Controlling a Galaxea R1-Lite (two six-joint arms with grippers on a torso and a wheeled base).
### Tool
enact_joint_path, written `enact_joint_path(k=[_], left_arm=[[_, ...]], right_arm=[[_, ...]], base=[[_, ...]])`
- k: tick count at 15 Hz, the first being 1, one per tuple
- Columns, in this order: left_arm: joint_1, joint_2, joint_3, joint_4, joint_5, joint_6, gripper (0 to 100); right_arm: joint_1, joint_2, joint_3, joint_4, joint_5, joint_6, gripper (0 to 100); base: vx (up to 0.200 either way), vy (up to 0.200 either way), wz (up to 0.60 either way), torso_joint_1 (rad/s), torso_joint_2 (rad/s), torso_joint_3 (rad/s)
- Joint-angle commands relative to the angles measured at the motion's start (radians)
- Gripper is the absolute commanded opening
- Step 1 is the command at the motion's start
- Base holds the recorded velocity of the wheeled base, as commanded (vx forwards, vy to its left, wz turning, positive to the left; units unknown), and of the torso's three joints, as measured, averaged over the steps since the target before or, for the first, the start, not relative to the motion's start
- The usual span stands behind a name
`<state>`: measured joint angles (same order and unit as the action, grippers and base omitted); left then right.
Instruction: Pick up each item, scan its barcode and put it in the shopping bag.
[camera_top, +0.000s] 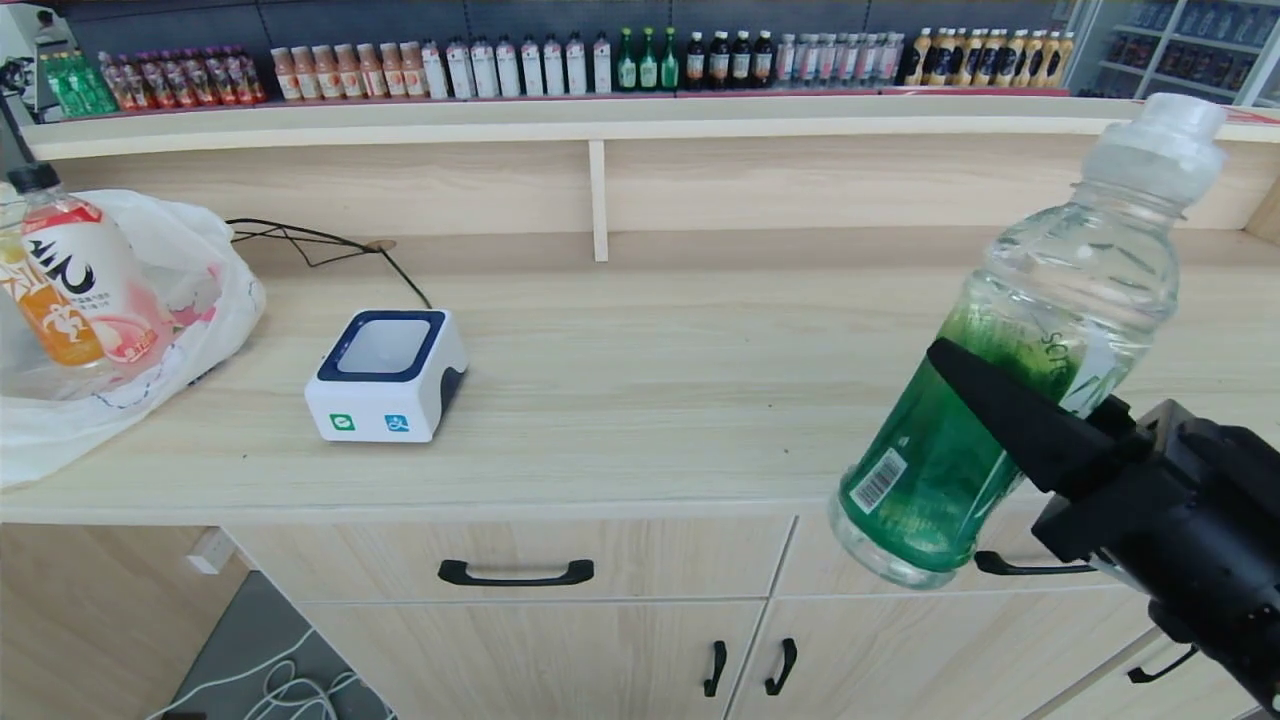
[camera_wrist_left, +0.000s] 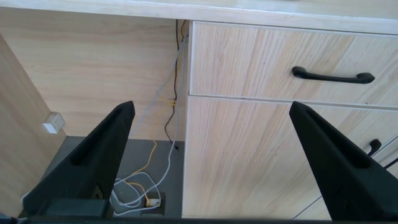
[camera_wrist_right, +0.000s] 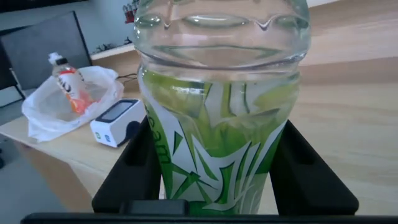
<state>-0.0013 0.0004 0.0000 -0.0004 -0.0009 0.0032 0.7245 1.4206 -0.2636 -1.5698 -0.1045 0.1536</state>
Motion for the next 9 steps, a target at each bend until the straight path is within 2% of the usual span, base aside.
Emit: enact_joint_path(k=[1,6,9], left_arm=[[0.000,0.000,0.000,-0.001,0.001,0.000,100],[0.000,0.000,0.000,-0.001,-0.001,0.000,100],[0.000,0.000,0.000,-0.001,0.001,0.000,100]], right_arm=[[0.004,-0.028,0.009,-0.001,0.077,0.047,0],[0.004,-0.005,0.012,-0.001,0.305,0.280,0],[0.018,-0.008,-0.029,-0.001,0.338,0.448,0]], base=[[0.000,0.000,0.00,0.000,0.00,0.000],[0.000,0.000,0.00,0.000,0.00,0.000],[0.000,0.000,0.00,0.000,0.00,0.000]])
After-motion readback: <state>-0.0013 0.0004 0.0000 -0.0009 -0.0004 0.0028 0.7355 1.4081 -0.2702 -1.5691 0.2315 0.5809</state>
